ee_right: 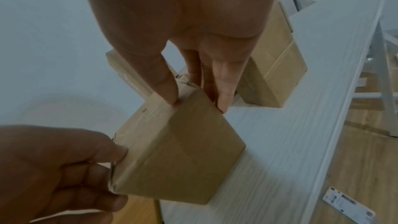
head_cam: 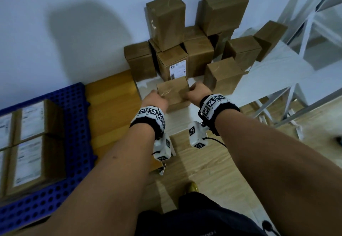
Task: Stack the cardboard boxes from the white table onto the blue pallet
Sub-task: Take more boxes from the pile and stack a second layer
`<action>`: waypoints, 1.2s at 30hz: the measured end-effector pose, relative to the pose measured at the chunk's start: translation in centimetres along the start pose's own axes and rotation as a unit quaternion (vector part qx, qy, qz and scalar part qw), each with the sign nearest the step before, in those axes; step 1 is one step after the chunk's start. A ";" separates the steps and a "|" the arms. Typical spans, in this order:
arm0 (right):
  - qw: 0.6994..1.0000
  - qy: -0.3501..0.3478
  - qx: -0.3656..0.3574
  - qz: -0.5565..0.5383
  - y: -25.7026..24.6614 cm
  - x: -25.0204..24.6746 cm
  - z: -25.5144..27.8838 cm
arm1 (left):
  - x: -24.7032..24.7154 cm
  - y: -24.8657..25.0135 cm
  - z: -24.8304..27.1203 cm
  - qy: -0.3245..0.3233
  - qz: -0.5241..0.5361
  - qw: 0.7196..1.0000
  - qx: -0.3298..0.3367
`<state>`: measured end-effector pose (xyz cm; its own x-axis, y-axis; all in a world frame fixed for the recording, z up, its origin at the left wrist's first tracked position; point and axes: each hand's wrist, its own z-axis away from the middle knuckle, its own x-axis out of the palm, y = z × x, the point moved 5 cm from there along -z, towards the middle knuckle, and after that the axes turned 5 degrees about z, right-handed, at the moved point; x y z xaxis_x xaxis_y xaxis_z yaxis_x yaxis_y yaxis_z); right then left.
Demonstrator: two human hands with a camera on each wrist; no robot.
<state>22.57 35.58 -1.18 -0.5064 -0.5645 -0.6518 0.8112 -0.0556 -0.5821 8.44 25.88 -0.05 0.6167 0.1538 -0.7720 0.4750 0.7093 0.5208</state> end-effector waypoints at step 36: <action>0.996 -0.013 -0.061 0.061 -8.4 8.6 4.5 | -6.6 -10.2 4.8 0.058 0.143 0.988 -0.024</action>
<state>12.74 27.53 0.28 -0.3973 -0.5827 -0.7089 0.8240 0.1137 -0.5551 2.53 14.34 1.46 0.6443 0.4282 -0.6336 0.2590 0.6574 0.7076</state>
